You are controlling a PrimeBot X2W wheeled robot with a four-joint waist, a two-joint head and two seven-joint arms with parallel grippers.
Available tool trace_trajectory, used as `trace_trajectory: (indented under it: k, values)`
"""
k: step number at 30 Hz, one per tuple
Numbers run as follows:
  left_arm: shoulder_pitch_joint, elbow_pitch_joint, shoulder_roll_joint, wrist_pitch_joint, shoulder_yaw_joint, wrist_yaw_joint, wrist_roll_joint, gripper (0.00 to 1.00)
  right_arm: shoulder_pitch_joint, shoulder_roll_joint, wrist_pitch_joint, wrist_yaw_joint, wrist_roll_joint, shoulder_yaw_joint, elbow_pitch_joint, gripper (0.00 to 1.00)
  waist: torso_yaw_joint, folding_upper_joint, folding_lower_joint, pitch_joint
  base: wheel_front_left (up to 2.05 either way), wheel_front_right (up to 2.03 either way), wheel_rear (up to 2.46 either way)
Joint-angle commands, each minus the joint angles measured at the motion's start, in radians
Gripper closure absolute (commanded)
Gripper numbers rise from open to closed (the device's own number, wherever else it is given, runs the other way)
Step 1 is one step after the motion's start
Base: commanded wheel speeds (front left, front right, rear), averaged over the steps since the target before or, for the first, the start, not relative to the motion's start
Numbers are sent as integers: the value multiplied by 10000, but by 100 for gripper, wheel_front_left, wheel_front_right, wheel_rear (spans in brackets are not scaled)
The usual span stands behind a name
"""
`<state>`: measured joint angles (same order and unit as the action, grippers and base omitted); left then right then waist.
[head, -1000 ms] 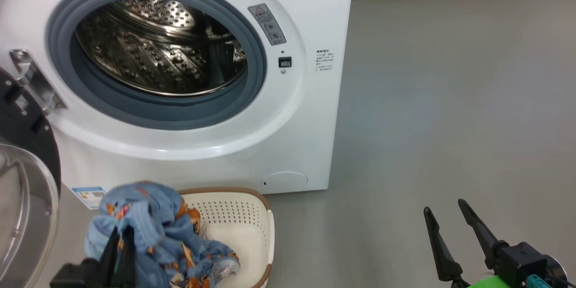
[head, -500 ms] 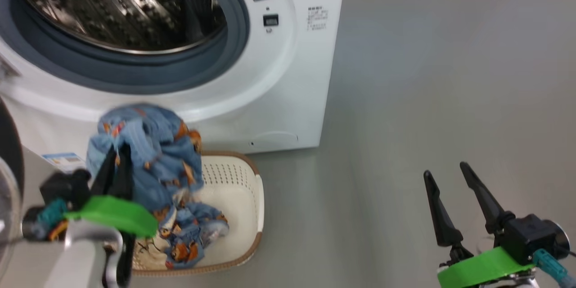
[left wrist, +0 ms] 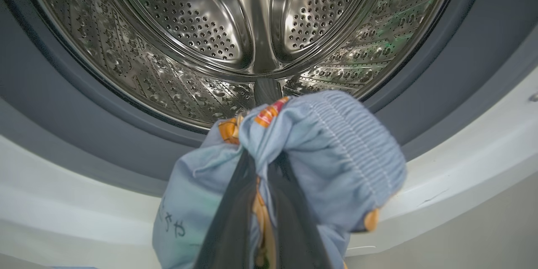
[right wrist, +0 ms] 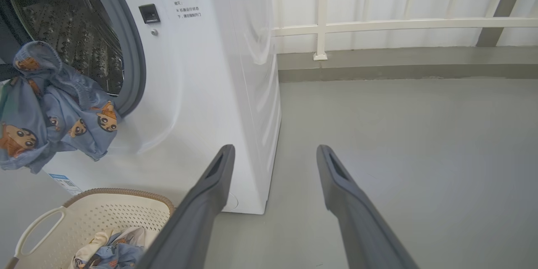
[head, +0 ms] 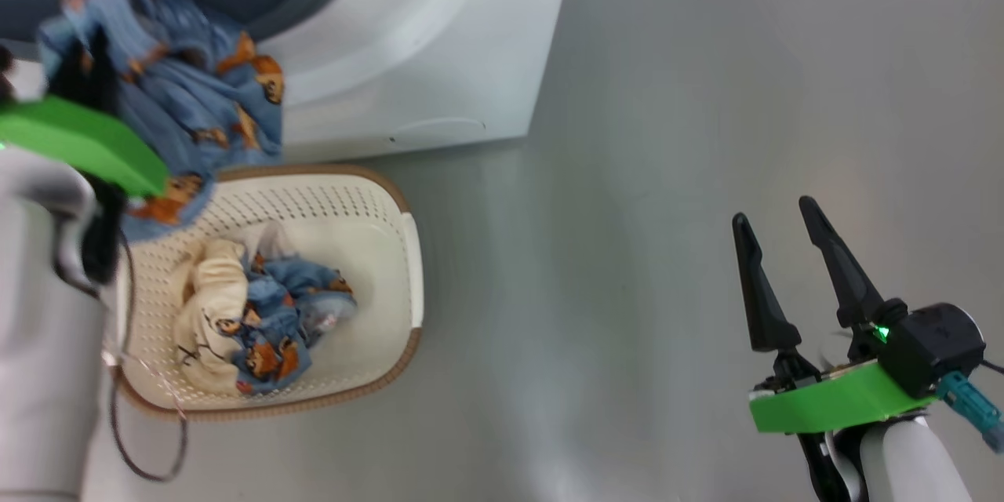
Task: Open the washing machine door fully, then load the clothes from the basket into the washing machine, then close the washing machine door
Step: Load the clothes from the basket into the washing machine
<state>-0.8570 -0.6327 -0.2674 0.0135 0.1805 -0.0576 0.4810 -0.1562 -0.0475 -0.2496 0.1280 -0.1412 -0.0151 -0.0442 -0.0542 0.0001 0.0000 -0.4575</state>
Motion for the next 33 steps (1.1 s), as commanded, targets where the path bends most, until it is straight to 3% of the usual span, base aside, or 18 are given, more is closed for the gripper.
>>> trace_trajectory:
  k: [1,11,18,24,33]
  values:
    - [-493,90,-604,-154,-315,-64,35,100,-149,-28,-91,27,-245,-258,-156,0,-594,-1,0,-1002,0,0,0]
    - [-3168,-531,-1801,-1995,-246,-305,27,100,-818,-28,-119,27,-851,-472,-211,0,-1386,-1,0,-2058,0,0,0]
    - [-4386,-445,-2629,-2443,-239,-177,-286,100,-1049,-28,-121,27,-1205,-644,-226,0,-1941,-1,0,-2645,0,0,0]
    - [-5213,-252,-3192,-1825,-199,-8,-756,100,-1150,-28,-121,27,-1390,-732,-259,0,-2242,-1,0,-2970,0,0,0]
    - [-6138,-89,-3511,-80,-88,404,-1480,100,-1284,-28,-121,27,-1488,-803,-232,0,-2324,-1,0,-3209,0,0,0]
